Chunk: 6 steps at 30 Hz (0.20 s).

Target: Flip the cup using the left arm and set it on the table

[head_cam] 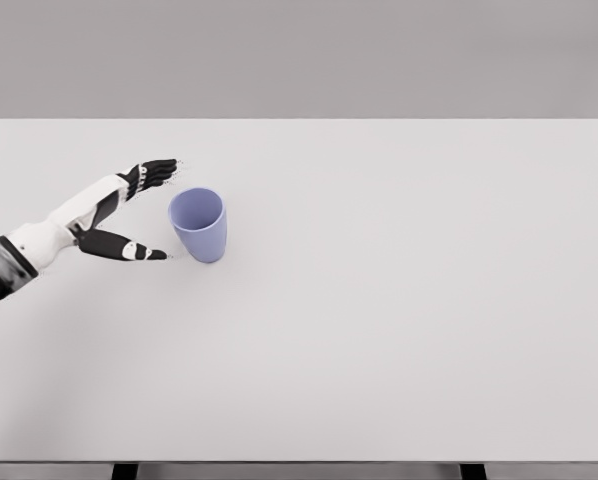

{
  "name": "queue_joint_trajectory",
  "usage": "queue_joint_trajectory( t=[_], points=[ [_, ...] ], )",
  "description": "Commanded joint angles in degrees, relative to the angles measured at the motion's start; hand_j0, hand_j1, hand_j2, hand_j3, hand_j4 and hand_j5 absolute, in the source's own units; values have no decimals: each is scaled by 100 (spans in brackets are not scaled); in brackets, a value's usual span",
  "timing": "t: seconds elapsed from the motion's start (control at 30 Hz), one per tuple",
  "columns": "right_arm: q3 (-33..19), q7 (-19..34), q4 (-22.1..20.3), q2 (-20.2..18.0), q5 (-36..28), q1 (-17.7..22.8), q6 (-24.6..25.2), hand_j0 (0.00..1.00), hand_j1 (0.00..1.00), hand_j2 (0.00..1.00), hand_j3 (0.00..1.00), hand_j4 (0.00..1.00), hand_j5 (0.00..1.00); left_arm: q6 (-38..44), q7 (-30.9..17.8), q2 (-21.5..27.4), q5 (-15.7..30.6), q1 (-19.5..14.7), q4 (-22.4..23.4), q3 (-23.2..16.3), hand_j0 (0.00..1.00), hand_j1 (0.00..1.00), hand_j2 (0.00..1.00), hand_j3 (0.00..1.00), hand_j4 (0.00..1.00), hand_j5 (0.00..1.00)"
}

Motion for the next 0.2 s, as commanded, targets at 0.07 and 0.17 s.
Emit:
queue_joint_trajectory(
  t=[0.07,0.17],
  points=[
    [1,1,1,0,1,0,0,100,100,100,100,100,100,-8,2,501,40,106,-223,556,100,100,100,100,100,100],
    [1,1,1,0,1,0,0,100,100,100,100,100,100,1,19,571,40,158,-258,750,100,100,100,100,100,100]
  ],
)
